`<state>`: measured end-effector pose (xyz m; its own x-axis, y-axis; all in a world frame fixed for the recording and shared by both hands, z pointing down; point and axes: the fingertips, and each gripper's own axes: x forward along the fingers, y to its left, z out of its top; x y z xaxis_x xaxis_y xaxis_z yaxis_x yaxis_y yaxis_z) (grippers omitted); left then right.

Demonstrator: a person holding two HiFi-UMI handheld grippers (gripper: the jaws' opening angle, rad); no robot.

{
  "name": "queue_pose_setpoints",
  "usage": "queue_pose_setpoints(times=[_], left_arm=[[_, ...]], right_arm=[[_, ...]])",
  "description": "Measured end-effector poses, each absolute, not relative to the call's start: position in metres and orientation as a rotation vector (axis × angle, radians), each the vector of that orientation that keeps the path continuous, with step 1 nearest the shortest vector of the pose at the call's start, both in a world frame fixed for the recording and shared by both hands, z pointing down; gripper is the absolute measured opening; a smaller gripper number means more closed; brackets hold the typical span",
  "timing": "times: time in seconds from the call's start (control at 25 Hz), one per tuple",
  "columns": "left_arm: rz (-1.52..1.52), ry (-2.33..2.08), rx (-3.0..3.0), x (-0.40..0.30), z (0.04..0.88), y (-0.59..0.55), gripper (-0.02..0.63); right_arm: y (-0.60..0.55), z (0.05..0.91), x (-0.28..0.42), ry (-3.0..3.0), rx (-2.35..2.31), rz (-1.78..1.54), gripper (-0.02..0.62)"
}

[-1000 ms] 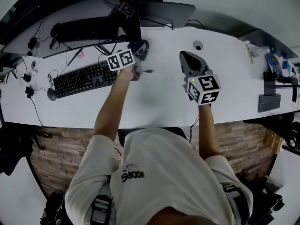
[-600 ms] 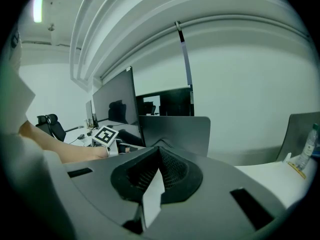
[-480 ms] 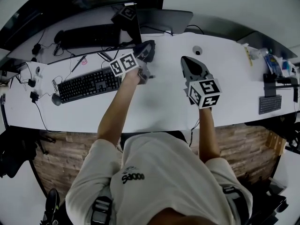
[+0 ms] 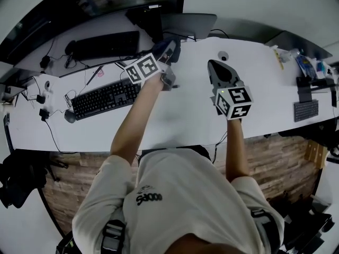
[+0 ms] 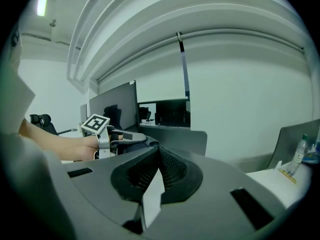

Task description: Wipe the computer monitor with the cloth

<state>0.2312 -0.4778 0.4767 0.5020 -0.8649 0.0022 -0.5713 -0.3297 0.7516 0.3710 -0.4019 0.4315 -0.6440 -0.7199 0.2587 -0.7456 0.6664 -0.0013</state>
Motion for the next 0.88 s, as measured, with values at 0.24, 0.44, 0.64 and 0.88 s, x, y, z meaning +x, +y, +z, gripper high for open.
queue_pose_setpoints(times=[0.24,0.44,0.64,0.88], left_arm=[[-0.457,-1.162,2.18,0.236,0.427,-0.471,0.069],[-0.432,-1.218,2.295,0.239,0.377,-0.465,0.069],[-0.338,-1.355,2.479,0.242,0.334,-0.457,0.069],[-0.08,-1.571,2.79,0.248,0.277,-0.443,0.067]], right_arm=[[-0.392,0.411,0.366,-2.632,1.249,0.128,0.0],[-0.381,0.396,0.358,-2.64,1.278,0.104,0.0],[-0.379,0.379,0.343,-2.638,1.275,0.039,0.0],[-0.385,0.338,0.334,-2.665,1.303,-0.078,0.0]])
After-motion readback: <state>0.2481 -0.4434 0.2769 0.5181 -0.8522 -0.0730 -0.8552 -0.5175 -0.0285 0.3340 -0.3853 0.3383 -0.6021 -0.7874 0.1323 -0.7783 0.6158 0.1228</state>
